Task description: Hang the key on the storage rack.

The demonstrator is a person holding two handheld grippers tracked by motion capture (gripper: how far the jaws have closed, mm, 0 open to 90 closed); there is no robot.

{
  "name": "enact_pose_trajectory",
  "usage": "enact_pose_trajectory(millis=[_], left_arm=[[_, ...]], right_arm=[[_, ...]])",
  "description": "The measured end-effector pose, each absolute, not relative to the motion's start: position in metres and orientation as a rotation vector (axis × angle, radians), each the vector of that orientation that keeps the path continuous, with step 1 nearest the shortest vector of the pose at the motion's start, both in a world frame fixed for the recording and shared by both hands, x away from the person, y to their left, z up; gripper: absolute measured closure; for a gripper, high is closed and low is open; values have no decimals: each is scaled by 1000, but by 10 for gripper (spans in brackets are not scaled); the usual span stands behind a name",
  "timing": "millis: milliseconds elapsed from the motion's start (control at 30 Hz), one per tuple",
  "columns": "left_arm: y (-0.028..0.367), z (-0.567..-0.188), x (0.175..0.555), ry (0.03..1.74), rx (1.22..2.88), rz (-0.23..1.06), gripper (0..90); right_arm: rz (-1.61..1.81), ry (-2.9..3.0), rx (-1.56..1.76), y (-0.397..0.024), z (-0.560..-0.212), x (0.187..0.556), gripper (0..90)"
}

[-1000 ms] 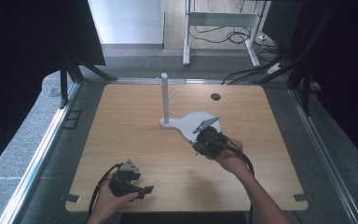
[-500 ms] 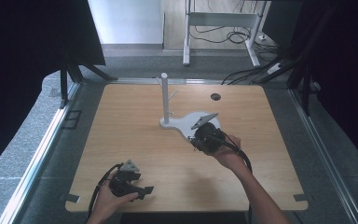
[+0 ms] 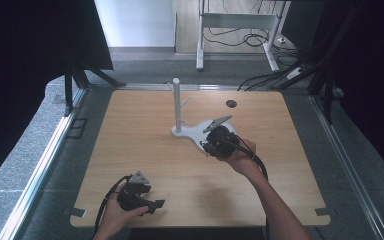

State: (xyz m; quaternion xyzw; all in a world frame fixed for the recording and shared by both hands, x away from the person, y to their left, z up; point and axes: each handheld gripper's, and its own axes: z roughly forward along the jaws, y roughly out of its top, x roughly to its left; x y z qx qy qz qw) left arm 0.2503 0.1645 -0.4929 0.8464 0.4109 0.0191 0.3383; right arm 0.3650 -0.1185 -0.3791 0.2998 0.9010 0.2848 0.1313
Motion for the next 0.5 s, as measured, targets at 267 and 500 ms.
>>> enact_pose_trajectory(millis=[267,500], left_arm=[[165,-493,251,1071,2205,49,227],[165,-493,251,1072,2205,49,227]], right_arm=[[843,2597,875,-119,-373,369,844],[843,2593,878,-120,-372,371,845]])
